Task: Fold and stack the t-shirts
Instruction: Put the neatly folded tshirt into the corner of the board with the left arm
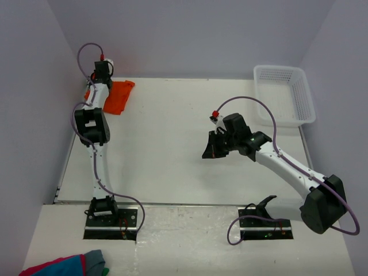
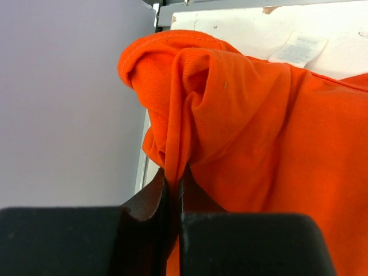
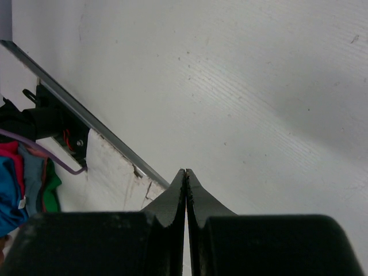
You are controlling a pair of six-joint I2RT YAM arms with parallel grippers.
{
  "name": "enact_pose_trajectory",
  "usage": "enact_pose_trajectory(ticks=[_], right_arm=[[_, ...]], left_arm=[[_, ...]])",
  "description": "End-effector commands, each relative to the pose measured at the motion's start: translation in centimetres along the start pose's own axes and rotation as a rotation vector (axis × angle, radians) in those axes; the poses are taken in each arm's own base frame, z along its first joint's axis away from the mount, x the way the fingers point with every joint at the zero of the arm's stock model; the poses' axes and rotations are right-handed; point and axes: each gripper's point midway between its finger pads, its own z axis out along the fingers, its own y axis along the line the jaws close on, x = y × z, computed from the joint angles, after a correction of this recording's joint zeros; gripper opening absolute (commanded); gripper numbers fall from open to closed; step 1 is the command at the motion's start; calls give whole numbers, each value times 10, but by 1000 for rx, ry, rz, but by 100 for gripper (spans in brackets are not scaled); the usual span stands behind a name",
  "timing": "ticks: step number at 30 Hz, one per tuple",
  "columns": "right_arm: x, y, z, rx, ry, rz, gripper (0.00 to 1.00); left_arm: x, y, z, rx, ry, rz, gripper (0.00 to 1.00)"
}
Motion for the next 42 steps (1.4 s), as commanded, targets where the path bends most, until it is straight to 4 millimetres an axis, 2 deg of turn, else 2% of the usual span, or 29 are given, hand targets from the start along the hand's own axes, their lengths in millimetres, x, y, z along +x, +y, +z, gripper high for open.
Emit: enact_pose_trajectory(ticks=[1, 5, 6, 7, 8, 9, 10, 11, 12, 13, 14, 15, 16, 19, 20, 22, 24, 25, 30, 31, 32, 33, 35, 36, 37, 38, 40, 41, 42], right_arm=[[-1, -7, 1, 28, -7, -11, 0], [0, -8, 5, 20, 1, -5, 0], [0, -8, 6, 20, 5, -2, 0], [1, -8, 6, 17, 5, -2, 0], [1, -8, 7, 13, 7, -1, 0], [0, -7, 7, 7, 0, -1, 0], [2, -5, 7, -7, 3, 2, 0], [3, -5, 7, -10, 5, 1, 0], [3, -5, 7, -11, 4, 4, 0], [6, -6, 7, -9, 7, 7, 0], [6, -6, 7, -8, 5, 6, 0], [6, -6, 6, -8, 3, 8, 0], [8, -6, 7, -17, 0, 10, 0], [9, -4, 6, -30, -6, 14, 0], [10, -3, 6, -40, -2, 18, 0], [11, -2, 7, -44, -4, 26, 0], [10, 2, 3, -64, -18, 21, 0], [11, 3, 2, -66, -23, 27, 0], [13, 5, -6, -62, -48, 37, 0], [14, 3, -7, -54, -49, 44, 0], [14, 2, -7, -46, -51, 45, 0], [14, -3, -8, -16, -64, 44, 0], [11, -10, -9, 26, -84, 42, 0], [10, -15, -10, 57, -86, 36, 0], [5, -26, -10, 121, -109, 35, 0], [5, -32, -11, 155, -112, 32, 0], [-2, -41, -13, 207, -144, 12, 0], [-5, -48, -14, 243, -168, 6, 0], [-8, -50, -14, 253, -181, -8, 0]], left_arm=[[-28, 19, 0, -67, -86, -6, 0], [-26, 28, 0, -127, -83, -25, 0], [-34, 41, -7, -183, -106, -65, 0], [-25, 42, -7, -196, -91, -71, 1], [-27, 47, -12, -220, -104, -95, 23], [-50, 64, -30, -251, -180, -163, 30], [-39, 62, -32, -255, -168, -173, 41], [-45, 67, -39, -266, -194, -206, 52], [-69, 84, -61, -287, -279, -282, 62], [-63, 83, -64, -284, -276, -289, 74], [-69, 87, -72, -292, -294, -308, 80], [-78, 95, -83, -298, -320, -338, 94], [-81, 94, -87, -292, -326, -343, 100], [-94, 92, -113, -299, -371, -354, 100], [-105, 89, -128, -282, -415, -367, 100], [-117, 81, -144, -256, -451, -375, 100], [-128, 70, -150, -191, -458, -388, 98], [-132, 60, -152, -163, -451, -382, 91], [-117, 18, -144, -21, -358, -405, 75], [-119, -1, -150, 31, -353, -423, 51], [-119, -9, -154, 84, -341, -470, 22], [-110, -15, -154, 104, -314, -501, 0], [-117, -21, -176, 202, -336, -622, 0], [-97, -37, -176, 244, -293, -642, 0], [-106, -37, -201, 298, -332, -681, 0], [-94, -58, -207, 369, -321, -712, 0], [-100, -79, -238, 434, -354, -724, 0], [-106, -77, -259, 449, -384, -745, 0], [-91, -89, -264, 464, -359, -730, 0]])
